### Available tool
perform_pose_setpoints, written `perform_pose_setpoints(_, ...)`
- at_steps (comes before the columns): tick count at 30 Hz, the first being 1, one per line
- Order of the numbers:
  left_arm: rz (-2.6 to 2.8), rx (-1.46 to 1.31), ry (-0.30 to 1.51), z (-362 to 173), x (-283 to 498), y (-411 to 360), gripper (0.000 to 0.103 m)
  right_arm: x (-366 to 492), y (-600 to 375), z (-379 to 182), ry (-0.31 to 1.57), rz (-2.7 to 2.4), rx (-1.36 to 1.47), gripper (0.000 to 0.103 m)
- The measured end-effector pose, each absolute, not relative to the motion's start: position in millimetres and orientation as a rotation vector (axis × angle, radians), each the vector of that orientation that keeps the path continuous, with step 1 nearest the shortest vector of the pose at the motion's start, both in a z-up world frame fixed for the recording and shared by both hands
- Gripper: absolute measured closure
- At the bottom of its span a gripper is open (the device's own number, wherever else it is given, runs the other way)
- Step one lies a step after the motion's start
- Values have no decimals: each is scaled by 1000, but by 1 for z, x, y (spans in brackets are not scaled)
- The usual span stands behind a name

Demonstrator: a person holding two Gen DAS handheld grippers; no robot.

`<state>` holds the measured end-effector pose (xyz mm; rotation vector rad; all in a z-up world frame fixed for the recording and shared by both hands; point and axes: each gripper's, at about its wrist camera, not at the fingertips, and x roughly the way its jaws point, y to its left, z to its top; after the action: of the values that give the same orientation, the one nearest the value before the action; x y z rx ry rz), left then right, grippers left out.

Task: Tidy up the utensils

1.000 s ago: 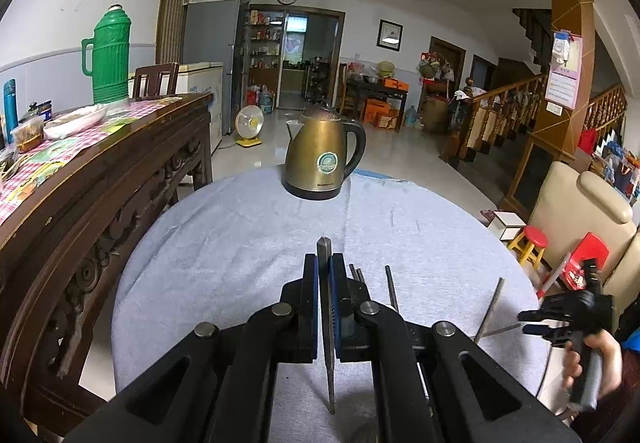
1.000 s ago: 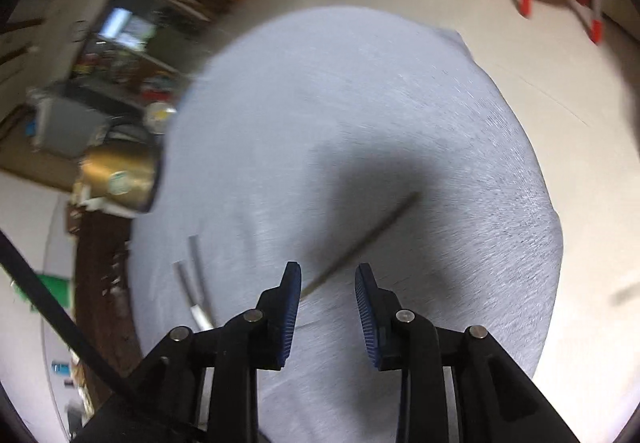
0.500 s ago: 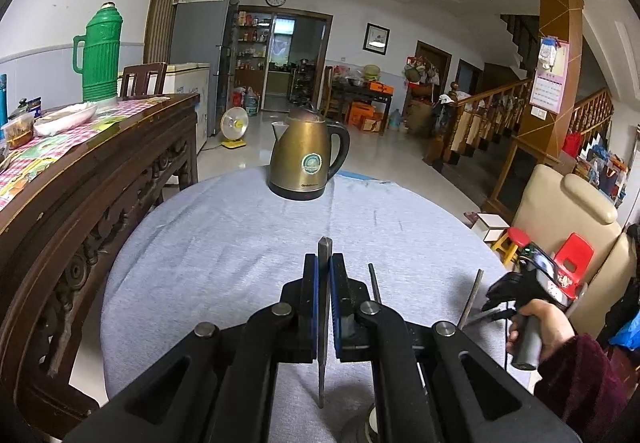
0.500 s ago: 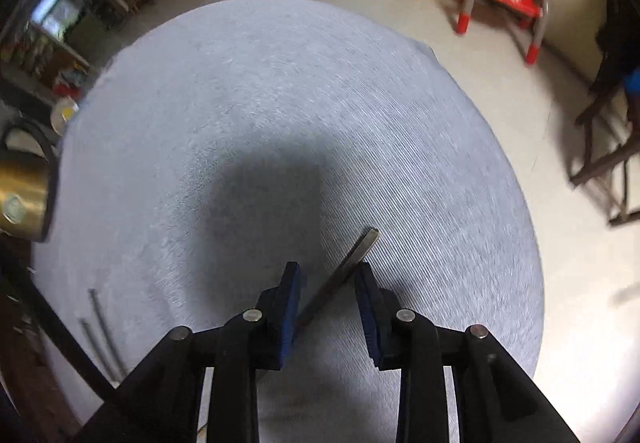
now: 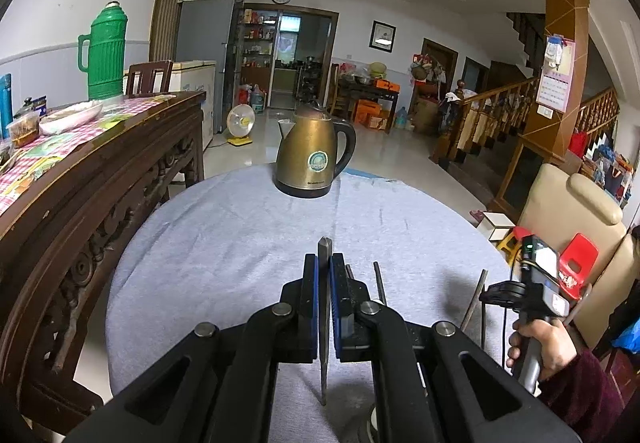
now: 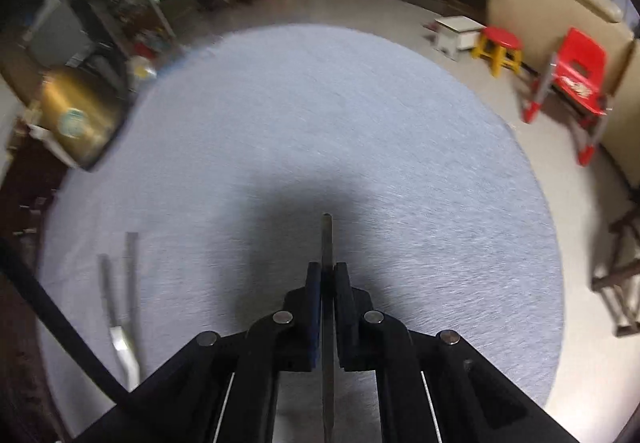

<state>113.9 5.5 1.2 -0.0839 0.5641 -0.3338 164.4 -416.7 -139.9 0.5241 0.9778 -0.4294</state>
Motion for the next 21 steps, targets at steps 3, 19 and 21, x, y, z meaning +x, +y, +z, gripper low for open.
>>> perform_pose_setpoints(3,-327,-95,572,2,116,7,98,147,-408,-128,888,-370,541,97)
perform_pose_setpoints(19,-310,-106,482,39,92,13,98,80,-373,-31,496,-129,532,97)
perform_pose_setpoints(21,-312,-111,458,48,87,16,98,70,-362,-13,447,-119,498,97)
